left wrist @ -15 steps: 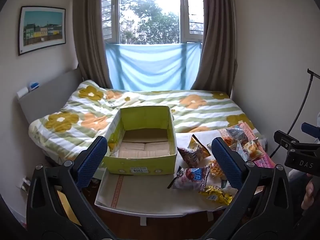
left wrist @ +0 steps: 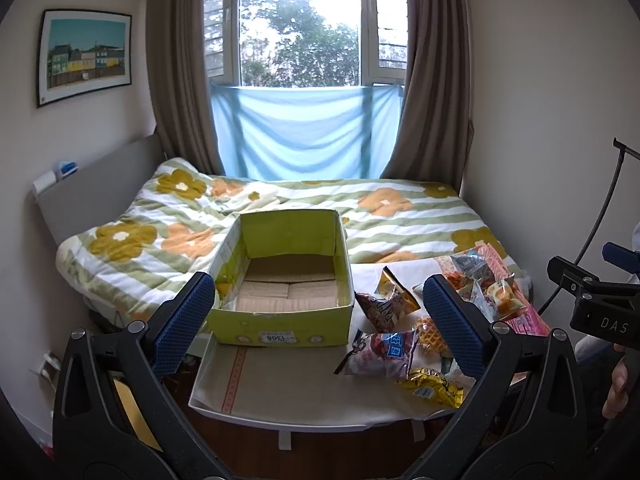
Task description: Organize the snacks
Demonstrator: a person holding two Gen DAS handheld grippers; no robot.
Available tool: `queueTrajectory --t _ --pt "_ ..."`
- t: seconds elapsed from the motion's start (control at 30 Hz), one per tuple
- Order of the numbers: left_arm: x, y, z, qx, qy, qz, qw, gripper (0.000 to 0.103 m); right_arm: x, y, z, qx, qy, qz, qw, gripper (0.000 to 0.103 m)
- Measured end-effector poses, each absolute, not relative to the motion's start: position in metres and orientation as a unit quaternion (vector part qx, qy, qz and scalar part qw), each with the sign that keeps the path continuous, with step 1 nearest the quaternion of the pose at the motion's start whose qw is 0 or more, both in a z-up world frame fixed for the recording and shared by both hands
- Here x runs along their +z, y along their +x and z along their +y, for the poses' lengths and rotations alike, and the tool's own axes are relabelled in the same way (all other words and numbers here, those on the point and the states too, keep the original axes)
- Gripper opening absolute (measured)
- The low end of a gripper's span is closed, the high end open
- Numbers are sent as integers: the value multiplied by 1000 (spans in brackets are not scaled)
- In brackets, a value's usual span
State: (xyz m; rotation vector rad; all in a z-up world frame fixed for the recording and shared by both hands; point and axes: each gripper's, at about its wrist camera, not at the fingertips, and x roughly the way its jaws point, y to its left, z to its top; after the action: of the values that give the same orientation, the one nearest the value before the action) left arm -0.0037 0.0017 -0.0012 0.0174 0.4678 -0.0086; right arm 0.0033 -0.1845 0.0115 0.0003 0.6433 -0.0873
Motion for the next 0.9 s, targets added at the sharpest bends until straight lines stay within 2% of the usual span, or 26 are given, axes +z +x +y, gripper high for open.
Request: queueTrajectory --t 0.9 --pt "-4 -9 -1 -4 26 249 968 103 13 1 -180 -42 1 317 948 103"
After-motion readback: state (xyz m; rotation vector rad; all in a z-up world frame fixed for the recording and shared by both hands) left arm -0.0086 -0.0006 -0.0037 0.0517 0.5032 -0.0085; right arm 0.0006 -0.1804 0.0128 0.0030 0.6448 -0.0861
